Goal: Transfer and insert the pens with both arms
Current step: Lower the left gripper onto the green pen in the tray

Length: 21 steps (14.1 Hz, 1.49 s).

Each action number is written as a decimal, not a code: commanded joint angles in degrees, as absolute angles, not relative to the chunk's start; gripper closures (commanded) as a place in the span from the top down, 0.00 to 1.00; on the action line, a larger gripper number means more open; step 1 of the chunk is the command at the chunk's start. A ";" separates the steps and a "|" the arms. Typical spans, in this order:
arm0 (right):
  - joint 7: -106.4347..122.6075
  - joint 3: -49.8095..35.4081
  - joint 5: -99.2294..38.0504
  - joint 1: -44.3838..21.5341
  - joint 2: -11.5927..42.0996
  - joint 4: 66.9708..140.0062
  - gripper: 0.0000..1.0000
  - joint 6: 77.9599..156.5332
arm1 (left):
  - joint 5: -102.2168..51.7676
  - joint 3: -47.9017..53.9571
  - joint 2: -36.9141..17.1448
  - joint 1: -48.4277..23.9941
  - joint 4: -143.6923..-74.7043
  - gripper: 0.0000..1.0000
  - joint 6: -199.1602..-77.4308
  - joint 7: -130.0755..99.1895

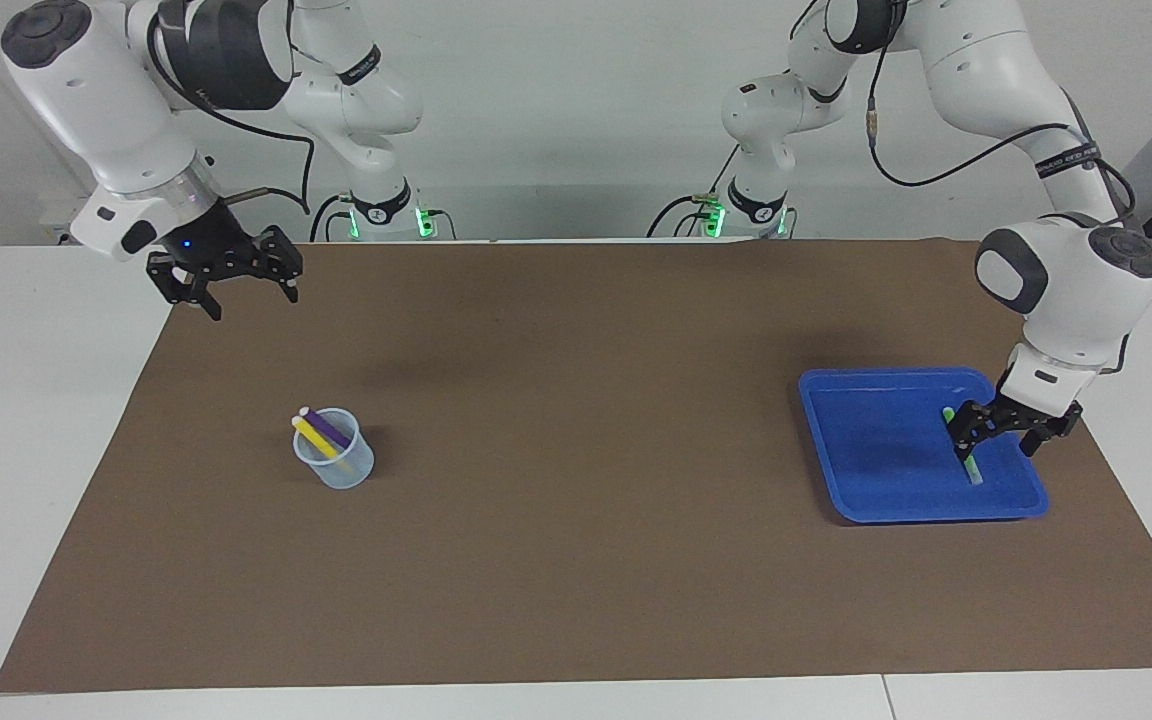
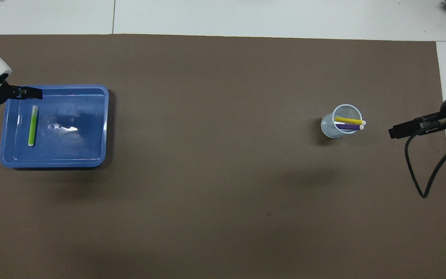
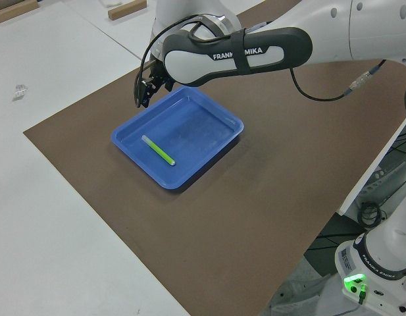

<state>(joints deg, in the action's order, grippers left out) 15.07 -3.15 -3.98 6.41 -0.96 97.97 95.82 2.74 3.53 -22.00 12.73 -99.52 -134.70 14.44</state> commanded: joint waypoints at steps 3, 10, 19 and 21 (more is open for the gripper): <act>13.62 -3.69 -2.46 7.47 -2.90 99.76 1.00 95.28 | 4.04 3.95 -26.36 15.11 -99.93 1.00 -137.81 20.81; 13.54 -3.78 -2.46 7.47 -3.25 100.02 1.00 94.57 | 3.96 3.96 -25.49 17.40 -106.77 0.99 -138.95 23.20; 13.54 -3.78 -2.46 7.29 -3.34 100.20 1.00 94.40 | 3.25 4.04 -25.22 16.00 -106.61 0.51 -138.16 22.24; 13.54 -3.78 -2.46 7.38 -3.34 100.20 1.00 94.22 | 3.25 4.04 -25.22 16.00 -106.52 0.35 -138.16 22.32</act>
<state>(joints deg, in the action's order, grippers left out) 15.03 -3.20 -3.98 6.95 -1.71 98.59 94.64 3.00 4.44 -26.07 16.47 -104.87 -137.68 22.55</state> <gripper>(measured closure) 0.000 0.542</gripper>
